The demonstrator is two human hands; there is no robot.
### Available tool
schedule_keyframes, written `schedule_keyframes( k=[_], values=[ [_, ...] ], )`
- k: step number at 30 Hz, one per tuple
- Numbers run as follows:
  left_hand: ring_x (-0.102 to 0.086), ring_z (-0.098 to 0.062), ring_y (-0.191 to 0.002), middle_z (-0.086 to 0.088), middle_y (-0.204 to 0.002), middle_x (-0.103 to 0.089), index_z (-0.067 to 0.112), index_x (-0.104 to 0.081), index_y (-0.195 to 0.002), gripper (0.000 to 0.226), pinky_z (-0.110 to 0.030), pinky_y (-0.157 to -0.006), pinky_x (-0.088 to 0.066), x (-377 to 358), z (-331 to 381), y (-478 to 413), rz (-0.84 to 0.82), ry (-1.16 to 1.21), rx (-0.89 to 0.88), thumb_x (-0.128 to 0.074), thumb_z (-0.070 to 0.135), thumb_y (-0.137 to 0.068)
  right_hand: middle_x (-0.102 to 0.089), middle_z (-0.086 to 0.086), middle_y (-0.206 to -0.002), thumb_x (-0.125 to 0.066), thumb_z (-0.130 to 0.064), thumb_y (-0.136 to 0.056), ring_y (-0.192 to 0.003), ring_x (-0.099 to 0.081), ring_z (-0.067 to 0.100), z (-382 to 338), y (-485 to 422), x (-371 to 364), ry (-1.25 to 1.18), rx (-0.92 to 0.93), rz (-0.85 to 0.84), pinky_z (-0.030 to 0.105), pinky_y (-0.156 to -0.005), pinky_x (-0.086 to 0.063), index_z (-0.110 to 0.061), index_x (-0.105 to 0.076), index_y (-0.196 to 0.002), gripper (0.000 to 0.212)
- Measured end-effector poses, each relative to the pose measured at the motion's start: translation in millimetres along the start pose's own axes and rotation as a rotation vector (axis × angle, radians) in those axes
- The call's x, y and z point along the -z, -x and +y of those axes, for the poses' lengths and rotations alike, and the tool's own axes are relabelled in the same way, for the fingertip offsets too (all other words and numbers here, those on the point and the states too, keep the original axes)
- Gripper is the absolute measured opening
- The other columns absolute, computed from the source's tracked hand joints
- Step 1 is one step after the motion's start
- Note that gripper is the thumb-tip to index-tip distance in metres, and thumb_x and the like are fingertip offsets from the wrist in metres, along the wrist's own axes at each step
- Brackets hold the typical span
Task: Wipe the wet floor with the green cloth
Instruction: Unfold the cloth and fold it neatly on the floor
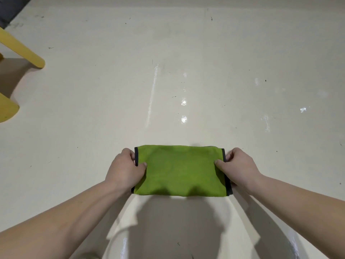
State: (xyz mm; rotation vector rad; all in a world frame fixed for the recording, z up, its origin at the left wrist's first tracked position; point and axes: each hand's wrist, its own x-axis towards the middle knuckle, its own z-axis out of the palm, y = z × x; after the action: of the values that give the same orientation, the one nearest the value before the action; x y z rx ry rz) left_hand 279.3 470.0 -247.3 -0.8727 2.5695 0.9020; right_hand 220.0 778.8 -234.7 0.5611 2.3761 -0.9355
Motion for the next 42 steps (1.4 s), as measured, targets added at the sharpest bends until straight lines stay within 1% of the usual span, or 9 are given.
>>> schedule_keyframes(
  k=[10,15,18,22,26,28,31,35,42],
  values=[
    [-0.063,-0.028,-0.064,-0.014,-0.077,-0.063,0.009,-0.062,-0.081,0.018,-0.038,-0.061,-0.055,3.8,33.9,6.8,-0.263,0.588,0.376,-0.076,0.005,-0.07,-0.056,0.01,-0.068,-0.08,-0.008,-0.08,-0.045,-0.052,0.022,-25.5,10.8,-17.2,-0.402,-0.28,-0.176,0.029,-0.052,-0.051,-0.005,-0.058,-0.087,0.022],
    [-0.041,-0.018,-0.064,0.002,-0.069,-0.042,0.024,-0.042,-0.073,0.023,-0.035,-0.064,-0.032,22.3,57.6,25.5,-0.261,0.485,0.132,-0.063,0.016,-0.078,-0.058,0.009,-0.078,-0.066,-0.007,-0.082,-0.065,-0.06,0.022,-42.6,23.6,-13.6,-0.401,-0.01,-0.207,0.035,-0.065,-0.054,0.001,-0.057,-0.086,0.012],
    [-0.056,-0.022,-0.073,0.0,-0.081,-0.059,0.01,-0.054,-0.089,0.02,-0.037,-0.067,-0.046,30.1,79.4,35.5,-0.28,0.535,0.084,-0.066,0.021,-0.078,-0.074,0.012,-0.093,-0.069,-0.011,-0.088,-0.081,-0.075,0.027,-60.8,35.1,-12.4,-0.505,0.048,-0.268,0.039,-0.067,-0.061,-0.007,-0.064,-0.106,0.02],
    [-0.074,-0.032,-0.099,-0.013,-0.104,-0.074,0.015,-0.06,-0.107,0.039,-0.051,-0.09,-0.061,25.5,106.6,48.1,-0.378,0.631,0.049,-0.065,0.02,-0.069,-0.072,0.01,-0.081,-0.07,-0.018,-0.091,-0.061,-0.068,0.026,-87.8,52.7,-9.6,-0.51,0.148,-0.365,0.036,-0.054,-0.056,-0.016,-0.056,-0.109,0.023],
    [-0.079,-0.031,-0.088,-0.016,-0.117,-0.072,0.022,-0.056,-0.122,0.035,-0.043,-0.069,-0.065,21.7,118.3,56.2,-0.505,0.845,0.066,-0.057,-0.003,-0.097,-0.071,0.007,-0.074,-0.063,-0.022,-0.094,-0.059,-0.064,0.025,-102.3,62.9,-1.2,-0.593,0.12,-0.424,0.039,-0.055,-0.059,-0.013,-0.057,-0.103,0.014],
    [-0.078,-0.034,-0.098,-0.013,-0.124,-0.071,0.028,-0.058,-0.128,0.044,-0.051,-0.077,-0.065,22.7,117.9,53.7,-0.565,0.956,0.088,-0.051,-0.007,-0.101,-0.065,0.002,-0.069,-0.061,-0.029,-0.097,-0.057,-0.064,0.022,-105.8,66.9,1.1,-0.611,0.112,-0.425,0.04,-0.058,-0.061,-0.013,-0.06,-0.102,0.017],
    [-0.076,-0.032,-0.1,-0.011,-0.118,-0.074,0.036,-0.057,-0.133,0.048,-0.055,-0.089,-0.061,26.4,117.1,49.1,-0.642,1.009,0.068,-0.055,0.001,-0.101,-0.058,0.004,-0.075,-0.049,-0.05,-0.1,-0.062,-0.065,0.024,-111.1,71.6,-0.1,-0.647,0.078,-0.45,0.051,-0.076,-0.065,-0.016,-0.07,-0.106,0.041],
    [-0.075,-0.011,-0.085,0.01,-0.094,-0.076,0.034,-0.056,-0.123,0.048,-0.032,-0.07,-0.061,32.0,107.2,43.9,-0.525,0.832,-0.053,-0.069,0.002,-0.09,-0.054,0.008,-0.079,-0.034,-0.062,-0.103,-0.068,-0.064,0.028,-127.9,78.2,-3.7,-0.743,0.022,-0.587,0.06,-0.084,-0.061,-0.02,-0.072,-0.116,0.058],
    [-0.077,-0.028,-0.097,-0.007,-0.108,-0.077,0.029,-0.065,-0.115,0.033,-0.055,-0.089,-0.062,77.5,63.3,6.3,-0.292,0.764,0.056,-0.075,0.009,-0.091,-0.052,0.007,-0.092,-0.053,-0.039,-0.099,-0.061,-0.054,0.013,-190.7,62.6,-20.2,0.053,0.485,-0.235,0.025,-0.056,-0.045,-0.025,-0.07,-0.082,0.028]
  ],
)
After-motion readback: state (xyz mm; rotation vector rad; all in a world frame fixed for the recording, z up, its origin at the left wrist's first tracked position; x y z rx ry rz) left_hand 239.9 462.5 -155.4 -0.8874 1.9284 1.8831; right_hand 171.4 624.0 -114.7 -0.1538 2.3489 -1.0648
